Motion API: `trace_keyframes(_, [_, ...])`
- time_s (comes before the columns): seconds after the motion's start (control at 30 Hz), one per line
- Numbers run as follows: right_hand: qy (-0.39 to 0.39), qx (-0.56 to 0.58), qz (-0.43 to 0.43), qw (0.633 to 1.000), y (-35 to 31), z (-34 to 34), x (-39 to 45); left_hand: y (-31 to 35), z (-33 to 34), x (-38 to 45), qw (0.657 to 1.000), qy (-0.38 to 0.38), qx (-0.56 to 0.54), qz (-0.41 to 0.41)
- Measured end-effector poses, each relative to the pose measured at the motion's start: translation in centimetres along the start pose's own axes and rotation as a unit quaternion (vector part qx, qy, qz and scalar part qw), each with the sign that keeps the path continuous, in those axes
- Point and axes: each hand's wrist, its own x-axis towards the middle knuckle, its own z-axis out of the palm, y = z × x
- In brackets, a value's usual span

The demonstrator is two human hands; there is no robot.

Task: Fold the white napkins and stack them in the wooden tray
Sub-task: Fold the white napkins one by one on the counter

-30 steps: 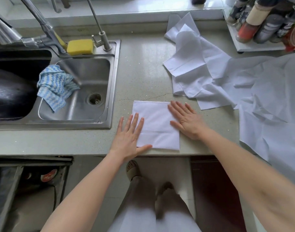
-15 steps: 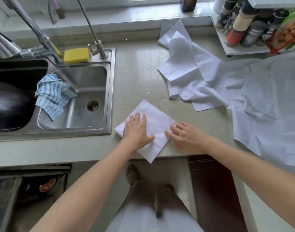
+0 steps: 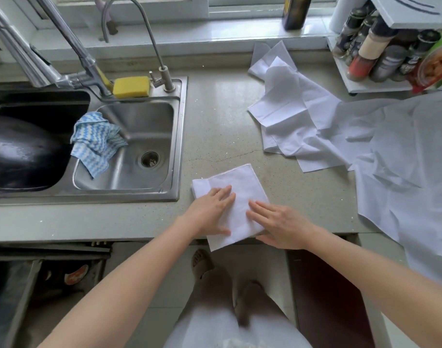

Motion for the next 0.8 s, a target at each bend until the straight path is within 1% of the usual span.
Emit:
trace_keyframes(0.03, [0.022, 0.002, -0.011, 1.0, -0.6, 0.1, -0.1, 0.1, 0.8, -0.9, 1.0, -0.006, -0.008, 0.014])
trace_keyframes(0.1, [0.04, -0.02, -0.043, 0.998, -1.5, 0.7, -0.5, -0.3, 2.1, -2.7, 0.999, -0.026, -0.008, 0.041])
trace_keyframes(0.23, [0.035, -0.083, -0.074, 0.993, -1.7, 0.5, 0.0, -1.4, 2.9, -4.1, 0.998, -0.034, 0.006, 0.048])
trace_keyframes(0.37, [-0.064, -0.094, -0.053, 0.992, -0.3, 0.7, 0.3, -0.9, 3.8, -4.6, 0.999, -0.015, 0.039, 0.032])
trace_keyframes(0.47, [-0.123, -0.075, -0.028, 0.989, -0.1, 1.0, -0.1, -0.8, 4.4, -4.8, 0.999, -0.008, 0.032, 0.03])
trace_keyframes(0.5, [-0.118, -0.062, -0.027, 0.991, -0.2, 1.1, -0.2, -0.9, 4.4, -4.8, 0.999, -0.006, 0.025, 0.033])
trace_keyframes(0.57, [-0.078, -0.02, -0.029, 0.996, -0.5, 0.7, 0.1, -1.1, 4.3, -4.7, 0.999, -0.007, 0.006, 0.046])
trace_keyframes(0.63, [-0.032, 0.053, 0.019, 0.998, -0.5, -0.1, 0.6, -1.2, 3.8, -4.8, 0.997, -0.006, -0.045, 0.057])
trace_keyframes(0.7, [-0.001, 0.15, 0.124, 0.981, -0.3, -1.0, 1.5, -1.1, 3.2, -5.1, 0.985, 0.013, -0.171, 0.03])
trace_keyframes(0.73, [0.018, 0.206, 0.177, 0.962, 0.0, -1.4, 2.1, -1.1, 2.7, -5.4, 0.967, 0.031, -0.251, -0.006])
trace_keyframes(0.8, [0.047, 0.315, 0.261, 0.911, 0.8, -2.1, 3.1, -1.1, 1.6, -5.8, 0.913, 0.068, -0.393, -0.084])
